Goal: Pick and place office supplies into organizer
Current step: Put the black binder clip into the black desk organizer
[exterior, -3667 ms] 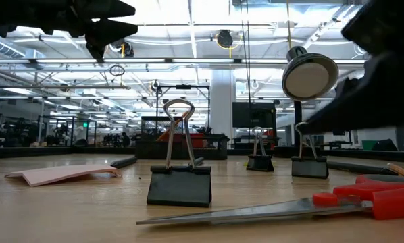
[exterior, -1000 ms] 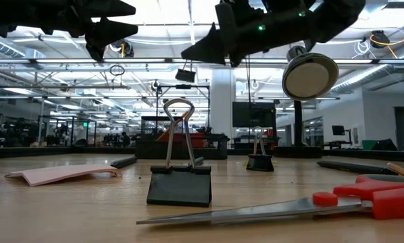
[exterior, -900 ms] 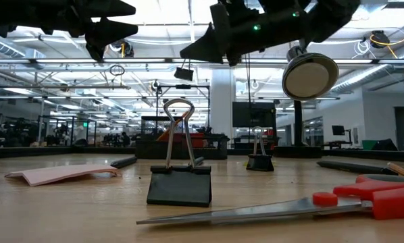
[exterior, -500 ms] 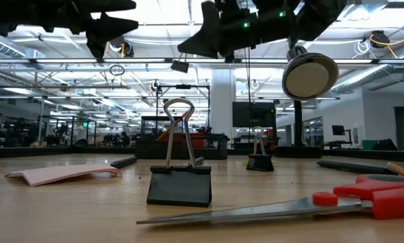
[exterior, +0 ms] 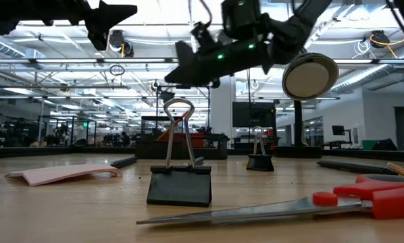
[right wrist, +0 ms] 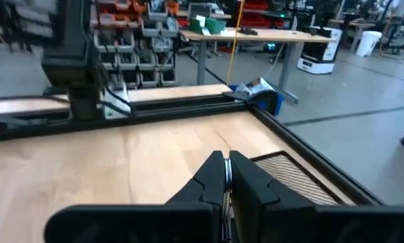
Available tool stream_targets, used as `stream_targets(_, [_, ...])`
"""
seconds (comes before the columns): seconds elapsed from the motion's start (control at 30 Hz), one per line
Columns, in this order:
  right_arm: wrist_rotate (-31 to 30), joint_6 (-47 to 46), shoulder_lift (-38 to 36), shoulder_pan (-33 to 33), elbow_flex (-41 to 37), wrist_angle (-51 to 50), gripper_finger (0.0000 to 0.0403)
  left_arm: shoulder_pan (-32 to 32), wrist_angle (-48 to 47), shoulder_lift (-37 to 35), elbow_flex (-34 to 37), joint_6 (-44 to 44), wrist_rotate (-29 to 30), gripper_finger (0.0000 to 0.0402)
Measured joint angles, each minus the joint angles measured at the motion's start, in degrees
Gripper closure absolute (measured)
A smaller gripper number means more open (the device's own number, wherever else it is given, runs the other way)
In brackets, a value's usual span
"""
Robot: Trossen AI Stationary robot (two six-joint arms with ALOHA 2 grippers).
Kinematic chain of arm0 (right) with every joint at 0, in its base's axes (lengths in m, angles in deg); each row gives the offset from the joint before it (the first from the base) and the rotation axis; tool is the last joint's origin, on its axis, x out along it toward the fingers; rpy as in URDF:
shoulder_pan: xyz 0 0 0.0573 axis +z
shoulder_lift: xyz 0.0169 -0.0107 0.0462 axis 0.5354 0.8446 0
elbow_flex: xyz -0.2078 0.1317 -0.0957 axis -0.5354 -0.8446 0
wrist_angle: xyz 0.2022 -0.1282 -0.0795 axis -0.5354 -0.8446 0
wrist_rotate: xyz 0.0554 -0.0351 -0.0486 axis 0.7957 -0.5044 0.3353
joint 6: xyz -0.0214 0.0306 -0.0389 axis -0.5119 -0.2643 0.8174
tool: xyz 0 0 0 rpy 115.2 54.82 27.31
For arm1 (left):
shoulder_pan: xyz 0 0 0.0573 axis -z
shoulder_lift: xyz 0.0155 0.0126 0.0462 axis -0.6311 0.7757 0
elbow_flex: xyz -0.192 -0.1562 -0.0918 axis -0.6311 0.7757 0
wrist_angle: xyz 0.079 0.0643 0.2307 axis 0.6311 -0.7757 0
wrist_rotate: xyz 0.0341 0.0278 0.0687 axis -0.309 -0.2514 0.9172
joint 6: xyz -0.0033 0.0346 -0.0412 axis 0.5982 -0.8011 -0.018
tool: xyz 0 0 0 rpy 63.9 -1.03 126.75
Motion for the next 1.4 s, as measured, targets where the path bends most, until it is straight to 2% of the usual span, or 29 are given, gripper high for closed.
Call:
stream_targets(0.13, [-0.2,2.0,3.9,-0.1,5.9,-5.2,0.0397,0.0,0.0,0.0,0.0,0.1,-0.1,0.0211])
stream_targets(0.23, [-0.5,1.8,5.5,-1.1,7.6,-8.0,0.0397,0.0,-0.1,0.0,0.0,0.1,-0.3,0.0211])
stream_targets(0.53, [-1.4,-3.9,5.7,-4.7,7.6,-11.1,0.0397,0.7,-0.1,0.0,0.0,0.2,-0.6,0.0211])
stream_targets(0.63, [1.8,-5.8,5.7,-6.1,7.6,-12.3,0.0397,0.7,-0.1,0.0,0.0,0.2,-0.6,0.0211])
stream_targets(1.03, [3.0,-7.2,11.9,-6.6,7.5,-7.8,0.0397,0.7,-0.1,0.0,0.0,-0.1,-0.6,0.0211])
stream_targets(1.4, [3.0,-7.3,12.1,-6.6,7.5,-7.0,0.0392,0.7,-0.2,0.0,0.0,-0.1,-0.6,0.0211])
